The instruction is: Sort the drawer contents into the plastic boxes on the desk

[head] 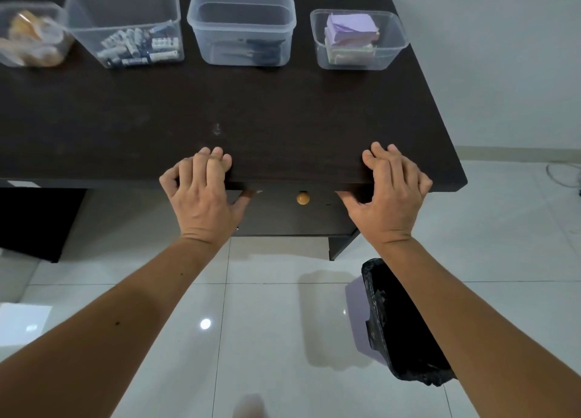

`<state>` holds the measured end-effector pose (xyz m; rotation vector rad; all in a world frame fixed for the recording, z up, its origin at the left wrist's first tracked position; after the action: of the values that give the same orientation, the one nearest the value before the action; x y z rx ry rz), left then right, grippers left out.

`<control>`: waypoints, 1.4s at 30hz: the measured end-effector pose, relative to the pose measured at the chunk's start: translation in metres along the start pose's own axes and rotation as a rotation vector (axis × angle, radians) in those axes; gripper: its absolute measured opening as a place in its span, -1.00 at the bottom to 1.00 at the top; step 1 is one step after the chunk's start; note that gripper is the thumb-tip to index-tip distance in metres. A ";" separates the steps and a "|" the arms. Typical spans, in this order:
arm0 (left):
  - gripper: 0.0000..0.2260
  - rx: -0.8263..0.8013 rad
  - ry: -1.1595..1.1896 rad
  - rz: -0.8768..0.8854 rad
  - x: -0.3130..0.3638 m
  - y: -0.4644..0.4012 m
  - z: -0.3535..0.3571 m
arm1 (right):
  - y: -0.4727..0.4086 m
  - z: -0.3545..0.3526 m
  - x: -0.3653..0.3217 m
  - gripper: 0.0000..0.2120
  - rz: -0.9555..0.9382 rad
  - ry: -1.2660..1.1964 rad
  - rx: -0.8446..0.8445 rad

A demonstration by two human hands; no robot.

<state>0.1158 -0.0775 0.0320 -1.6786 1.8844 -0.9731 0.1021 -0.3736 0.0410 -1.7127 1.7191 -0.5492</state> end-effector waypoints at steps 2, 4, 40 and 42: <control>-0.38 -0.026 0.017 -0.001 0.002 -0.003 -0.004 | -0.001 -0.004 -0.002 -0.25 0.014 -0.005 -0.035; -0.31 -0.059 0.021 0.007 0.004 -0.005 -0.007 | -0.002 -0.006 -0.002 -0.18 0.038 -0.034 -0.091; -0.25 -0.852 0.104 0.254 0.026 -0.072 0.050 | -0.065 0.031 -0.015 -0.19 -0.014 0.033 -0.904; -0.24 -0.816 0.091 0.275 0.024 -0.074 0.052 | -0.067 0.031 -0.016 -0.16 -0.034 0.051 -0.874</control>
<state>0.1990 -0.1132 0.0553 -1.6917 2.7042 -0.1521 0.1713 -0.3580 0.0677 -2.3060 2.1373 0.2080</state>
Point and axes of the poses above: each hand's wrist, its own y-axis away from the middle knuckle, its own z-axis out of the palm, x = y × z, the point moved 8 cm from there along -y, towards the middle knuckle, and after that the axes turned 2 degrees about x, right-handed, at the moved point
